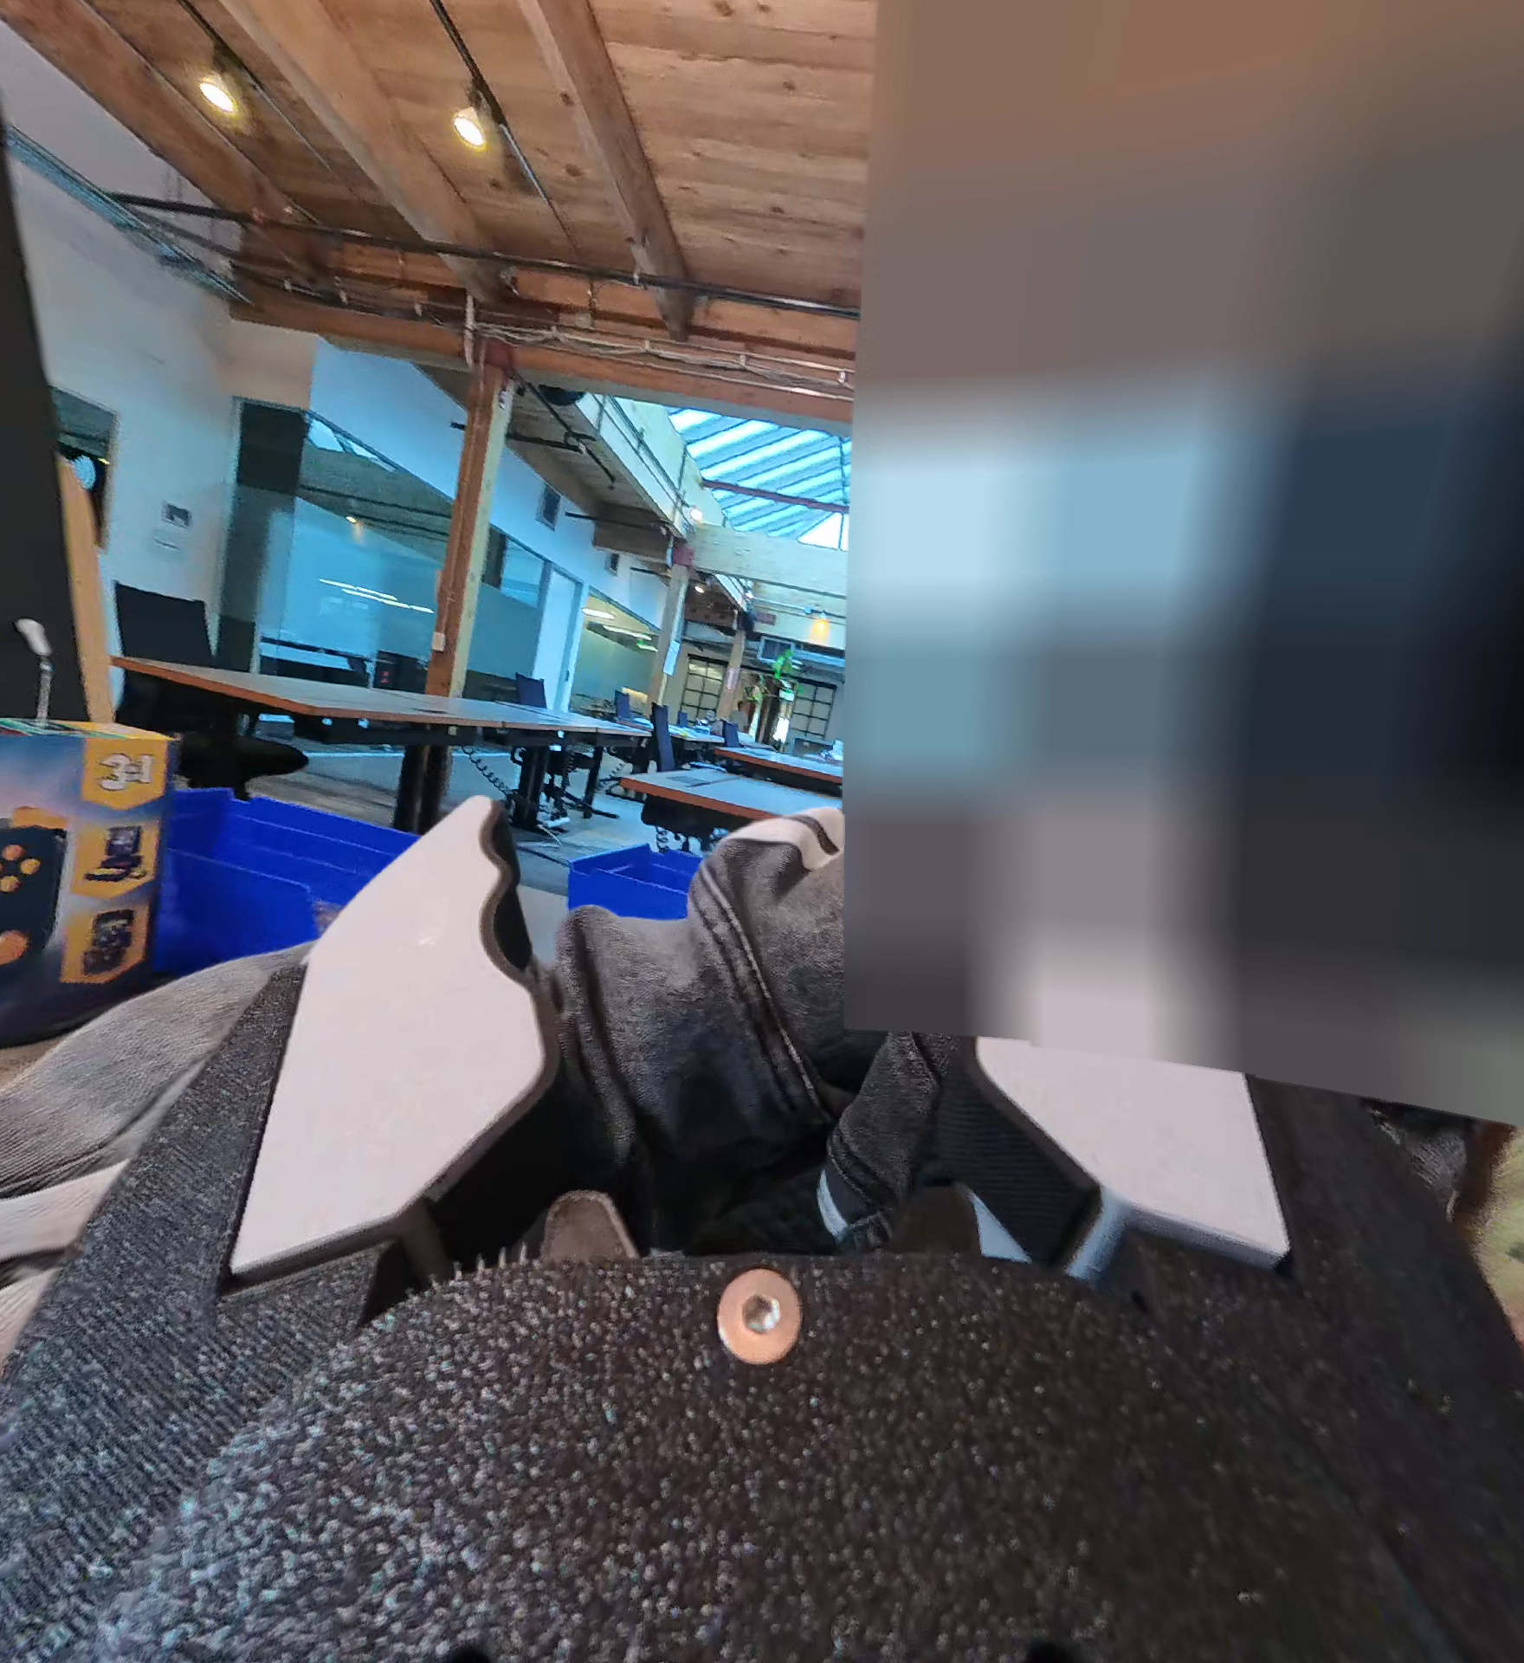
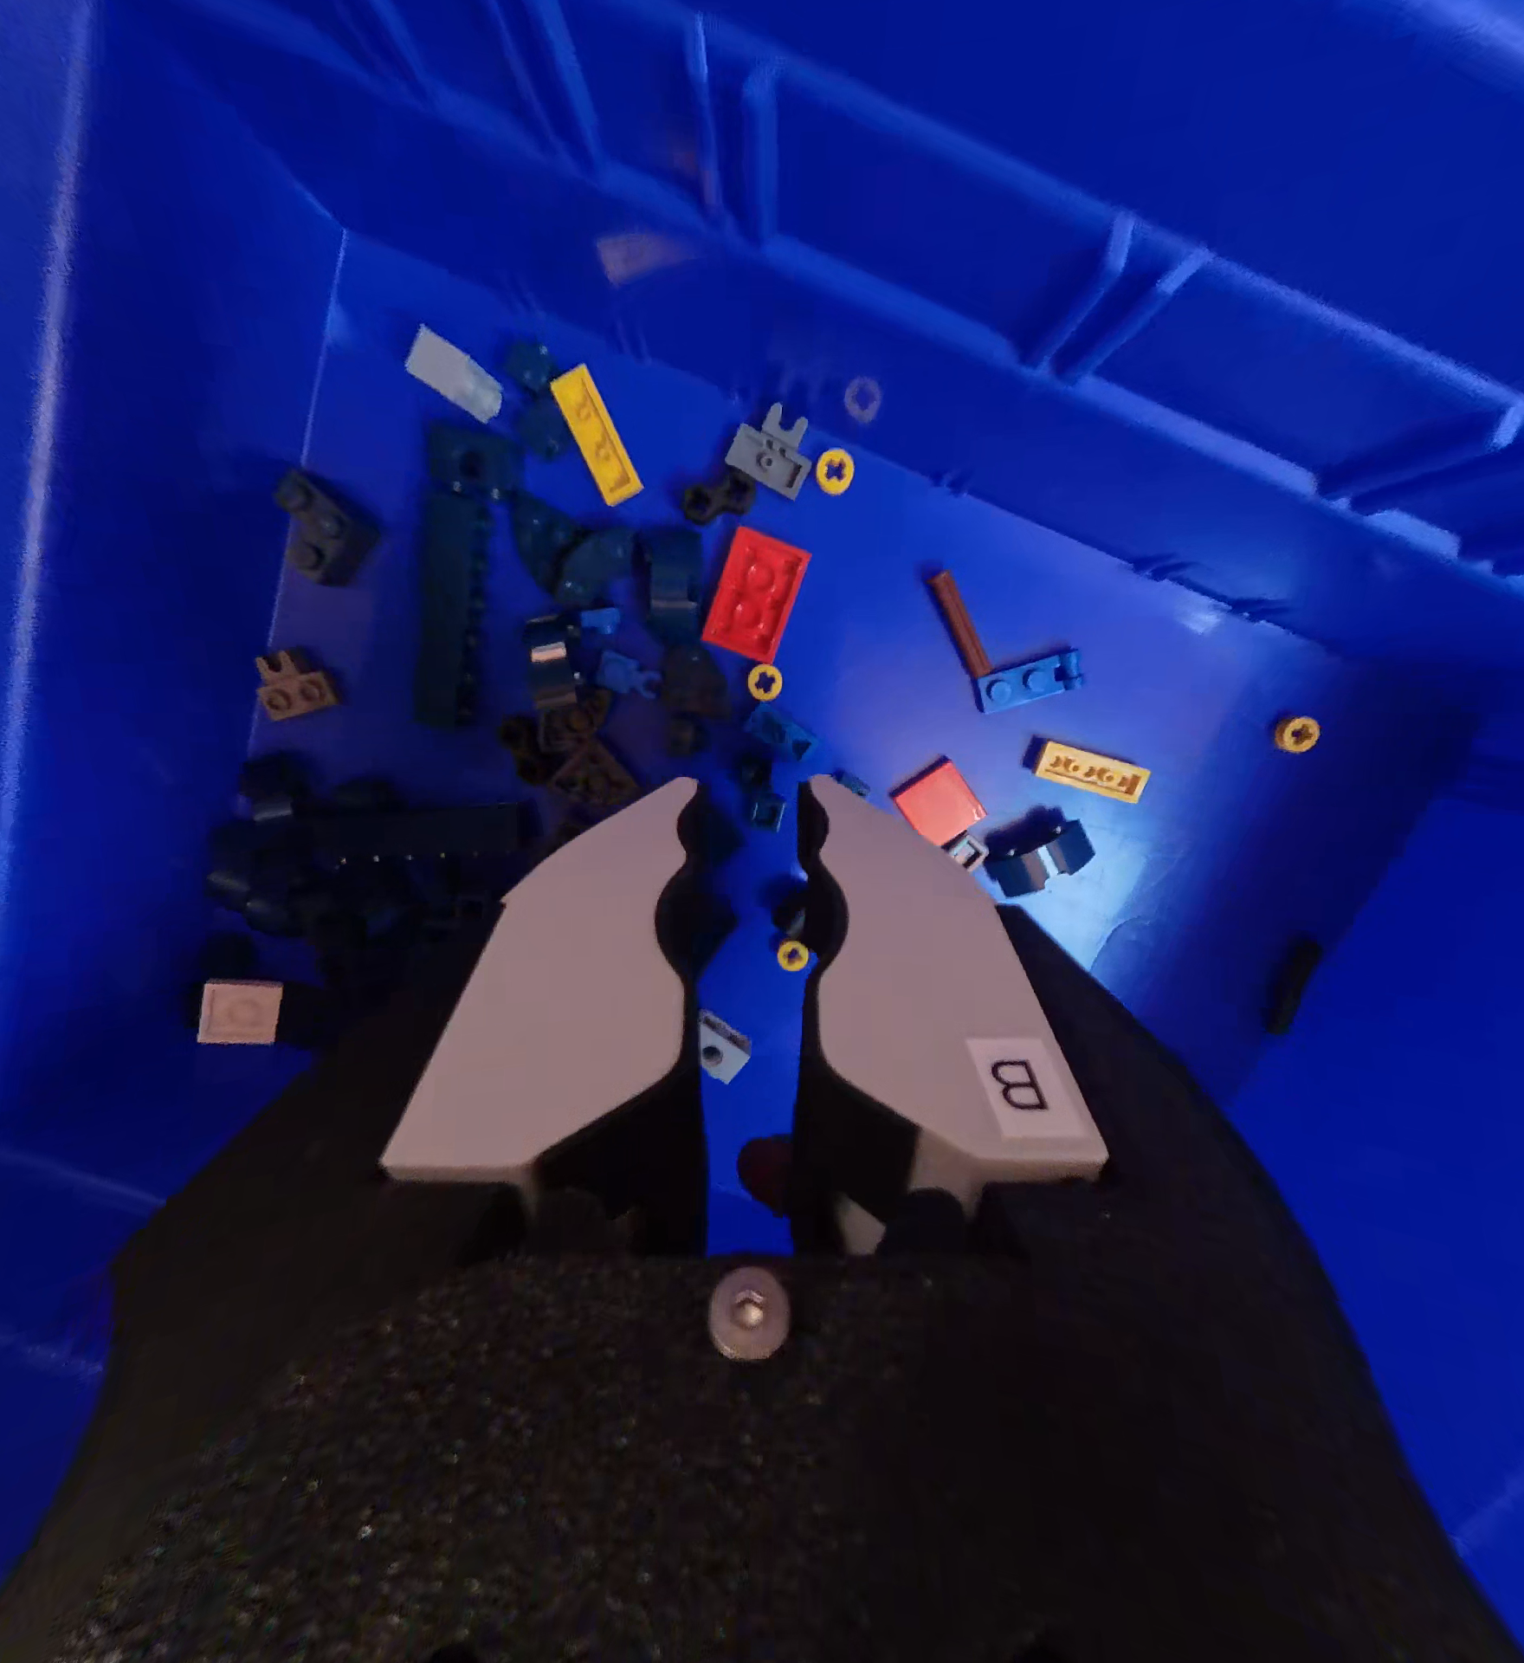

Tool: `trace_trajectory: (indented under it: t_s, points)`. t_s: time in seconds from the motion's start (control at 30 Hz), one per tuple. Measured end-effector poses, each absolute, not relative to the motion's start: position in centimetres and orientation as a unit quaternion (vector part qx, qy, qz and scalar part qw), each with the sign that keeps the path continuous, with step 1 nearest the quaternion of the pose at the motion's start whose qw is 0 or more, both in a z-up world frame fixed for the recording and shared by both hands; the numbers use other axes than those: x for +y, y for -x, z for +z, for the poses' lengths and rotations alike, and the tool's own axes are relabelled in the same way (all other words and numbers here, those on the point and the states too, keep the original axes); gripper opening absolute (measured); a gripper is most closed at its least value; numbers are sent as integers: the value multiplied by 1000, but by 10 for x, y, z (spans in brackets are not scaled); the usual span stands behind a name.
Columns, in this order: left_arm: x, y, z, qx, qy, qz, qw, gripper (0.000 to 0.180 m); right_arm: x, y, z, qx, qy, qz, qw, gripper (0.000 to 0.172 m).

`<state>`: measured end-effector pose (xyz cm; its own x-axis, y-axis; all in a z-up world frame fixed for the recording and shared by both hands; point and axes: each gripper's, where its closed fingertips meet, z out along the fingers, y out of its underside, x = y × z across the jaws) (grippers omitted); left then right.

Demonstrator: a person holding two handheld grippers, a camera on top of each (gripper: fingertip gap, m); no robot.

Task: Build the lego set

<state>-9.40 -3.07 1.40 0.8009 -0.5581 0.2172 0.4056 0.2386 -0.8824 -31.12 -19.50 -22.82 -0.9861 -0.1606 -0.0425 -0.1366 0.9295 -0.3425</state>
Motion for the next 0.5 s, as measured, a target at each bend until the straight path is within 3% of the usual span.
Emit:
trace_trajectory:
  t_s: [0.17, 0.23, 0.3, 0.5]
  points:
    - [-20, 72, 1, 120, 569, -286, 762, 103, -198, 308, -240, 983, 85, -156, 36, 14]
    - [-17, 65, -3, 136, 580, -276, 754, 103, -201, 305, -244, 982, 90, -160, 42, 0]
    - [-17, 61, -4, 147, 581, -273, 753, 103, -198, 308, -241, 983, 88, -156, 30, 0]
    - [-18, 58, -4, 152, 577, -278, 753, 103, -202, 307, -178, 956, 32, -293, -3, 0]
